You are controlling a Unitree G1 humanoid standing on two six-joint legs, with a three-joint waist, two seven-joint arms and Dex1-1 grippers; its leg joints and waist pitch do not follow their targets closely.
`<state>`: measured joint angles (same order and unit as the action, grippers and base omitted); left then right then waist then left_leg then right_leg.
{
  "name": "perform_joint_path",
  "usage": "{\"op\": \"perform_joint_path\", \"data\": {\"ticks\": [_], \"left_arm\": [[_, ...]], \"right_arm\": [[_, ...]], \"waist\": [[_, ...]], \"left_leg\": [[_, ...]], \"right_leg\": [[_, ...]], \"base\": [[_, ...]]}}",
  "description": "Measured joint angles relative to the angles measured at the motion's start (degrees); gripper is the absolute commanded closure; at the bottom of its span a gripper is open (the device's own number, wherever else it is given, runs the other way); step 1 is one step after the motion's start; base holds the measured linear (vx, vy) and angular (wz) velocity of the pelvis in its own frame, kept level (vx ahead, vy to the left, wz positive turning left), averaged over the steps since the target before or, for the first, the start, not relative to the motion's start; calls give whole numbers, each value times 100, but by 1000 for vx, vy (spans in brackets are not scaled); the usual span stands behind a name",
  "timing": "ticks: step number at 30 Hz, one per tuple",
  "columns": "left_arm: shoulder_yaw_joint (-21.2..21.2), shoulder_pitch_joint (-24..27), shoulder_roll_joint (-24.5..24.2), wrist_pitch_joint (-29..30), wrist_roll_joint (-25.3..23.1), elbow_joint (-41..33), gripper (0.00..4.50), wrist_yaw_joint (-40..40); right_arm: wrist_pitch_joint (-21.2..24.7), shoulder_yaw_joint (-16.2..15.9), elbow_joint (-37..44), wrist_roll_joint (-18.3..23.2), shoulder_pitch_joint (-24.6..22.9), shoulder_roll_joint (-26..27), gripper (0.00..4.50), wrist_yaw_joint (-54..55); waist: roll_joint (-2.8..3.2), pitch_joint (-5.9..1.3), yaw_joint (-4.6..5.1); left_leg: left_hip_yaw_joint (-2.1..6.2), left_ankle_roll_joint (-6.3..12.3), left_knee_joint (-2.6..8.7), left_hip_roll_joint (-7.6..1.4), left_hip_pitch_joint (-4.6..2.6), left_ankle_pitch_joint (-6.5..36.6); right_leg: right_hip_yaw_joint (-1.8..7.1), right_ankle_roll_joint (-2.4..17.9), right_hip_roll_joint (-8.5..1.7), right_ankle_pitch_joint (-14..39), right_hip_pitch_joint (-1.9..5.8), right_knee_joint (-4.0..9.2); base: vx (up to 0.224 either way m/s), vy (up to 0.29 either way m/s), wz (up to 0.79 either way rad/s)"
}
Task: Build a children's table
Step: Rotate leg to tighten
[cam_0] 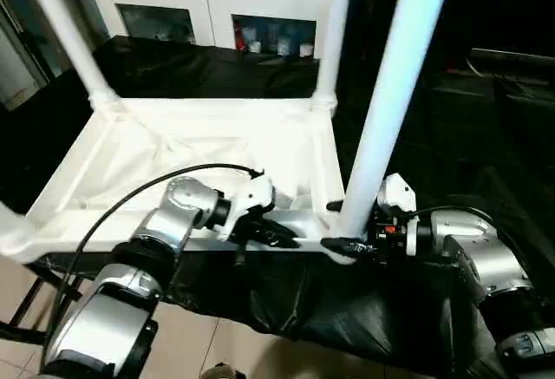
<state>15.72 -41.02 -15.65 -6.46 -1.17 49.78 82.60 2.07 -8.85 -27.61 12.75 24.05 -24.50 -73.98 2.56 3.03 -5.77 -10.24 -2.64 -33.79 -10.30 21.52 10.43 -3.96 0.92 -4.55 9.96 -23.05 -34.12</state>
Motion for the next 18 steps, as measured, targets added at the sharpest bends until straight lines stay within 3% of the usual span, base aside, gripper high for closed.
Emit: {"op": "perform_joint_path", "data": {"ticks": [10,14,18], "left_arm": [[47,19,-44,3,20,-7,450,191],[-7,11,92,169,-71,-4,450,-462],[-131,-82,364,430,-211,61,450,-1429]], "right_arm": [[262,-74,209,68,-145,7,184,-135],[382,205,136,1,-204,331,186,793],[355,636,-179,-164,-86,871,187,2359]], "waist": [[-2,1,-62],[-11,-2,-31],[-13,-2,92]], "left_leg": [[0,-1,-1,-1,2,0],[-1,-2,-6,-3,-12,-1],[-4,-2,-10,-1,-22,-2]], "right_leg": [[0,0,0,0,0,0],[1,2,0,-2,6,-6],[8,1,0,-1,15,-2]], "base": [[0,0,0],[0,0,0],[0,0,0]]}}
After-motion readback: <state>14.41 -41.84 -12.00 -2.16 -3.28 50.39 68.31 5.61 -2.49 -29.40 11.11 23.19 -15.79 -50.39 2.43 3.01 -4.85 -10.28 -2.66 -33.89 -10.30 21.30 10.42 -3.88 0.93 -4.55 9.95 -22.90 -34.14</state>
